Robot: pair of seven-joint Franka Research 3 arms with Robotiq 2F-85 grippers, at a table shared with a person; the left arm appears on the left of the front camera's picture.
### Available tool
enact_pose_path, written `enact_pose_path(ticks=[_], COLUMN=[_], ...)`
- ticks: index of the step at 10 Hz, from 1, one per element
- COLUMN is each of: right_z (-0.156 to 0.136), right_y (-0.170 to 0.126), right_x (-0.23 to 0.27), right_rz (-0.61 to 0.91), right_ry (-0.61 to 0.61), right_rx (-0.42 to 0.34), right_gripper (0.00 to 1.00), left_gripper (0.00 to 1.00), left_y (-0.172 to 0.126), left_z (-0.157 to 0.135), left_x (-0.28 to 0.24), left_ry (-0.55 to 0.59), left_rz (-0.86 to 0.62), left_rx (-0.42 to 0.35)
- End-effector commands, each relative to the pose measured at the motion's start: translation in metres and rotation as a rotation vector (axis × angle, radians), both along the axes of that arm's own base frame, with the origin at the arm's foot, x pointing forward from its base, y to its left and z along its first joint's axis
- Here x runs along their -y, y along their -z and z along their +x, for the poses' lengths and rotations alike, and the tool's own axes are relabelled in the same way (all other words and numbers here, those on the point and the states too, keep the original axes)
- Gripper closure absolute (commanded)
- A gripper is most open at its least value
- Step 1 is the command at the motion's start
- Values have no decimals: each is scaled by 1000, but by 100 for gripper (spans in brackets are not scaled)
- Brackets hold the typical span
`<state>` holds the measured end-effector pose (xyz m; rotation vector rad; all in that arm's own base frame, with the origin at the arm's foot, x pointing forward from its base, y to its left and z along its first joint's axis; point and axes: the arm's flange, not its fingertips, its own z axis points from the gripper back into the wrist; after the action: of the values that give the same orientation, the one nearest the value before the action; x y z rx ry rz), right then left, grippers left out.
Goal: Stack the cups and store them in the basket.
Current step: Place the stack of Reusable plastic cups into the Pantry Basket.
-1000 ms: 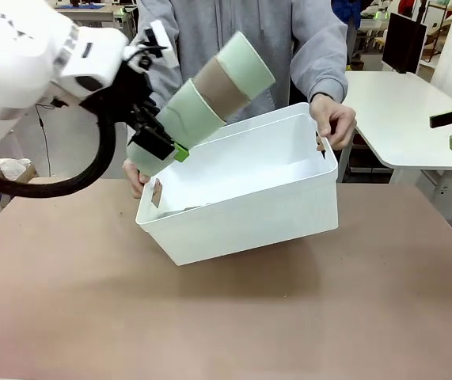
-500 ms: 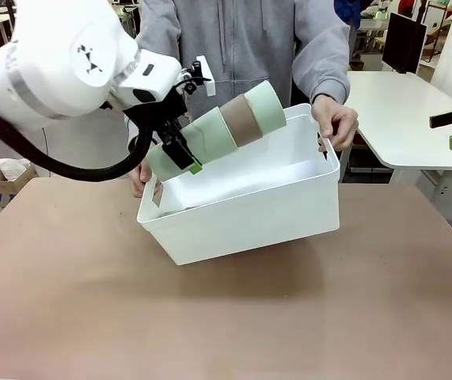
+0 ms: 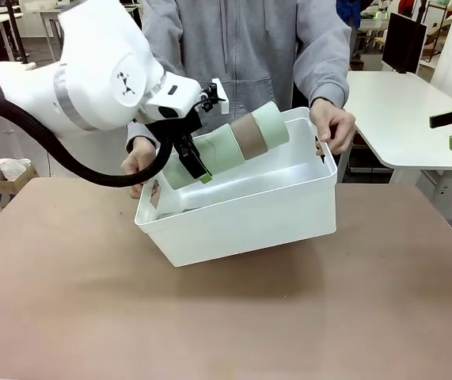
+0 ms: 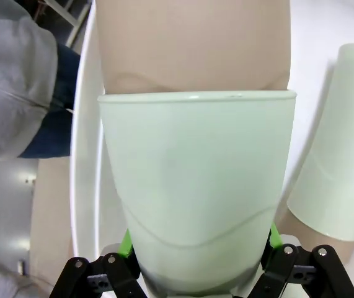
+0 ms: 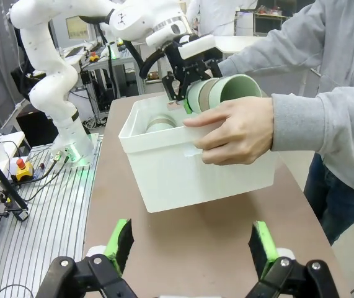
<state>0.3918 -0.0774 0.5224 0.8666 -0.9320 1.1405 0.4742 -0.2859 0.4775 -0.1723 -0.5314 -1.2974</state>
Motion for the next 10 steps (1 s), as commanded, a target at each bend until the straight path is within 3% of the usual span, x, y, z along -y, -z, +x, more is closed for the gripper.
enact_pose_path(ticks=[1, 10], right_z=[-1, -1], right_y=[-4, -4], right_x=[-1, -1], right_rz=[16, 16], right_ry=[8, 8], right_rx=[-6, -6], right_gripper=[0, 0], left_gripper=[16, 16], left_y=[5, 60], left_z=[0, 15], left_x=[10, 34], left_ry=[-9, 69], left_rz=[19, 25], left_rx=[13, 44])
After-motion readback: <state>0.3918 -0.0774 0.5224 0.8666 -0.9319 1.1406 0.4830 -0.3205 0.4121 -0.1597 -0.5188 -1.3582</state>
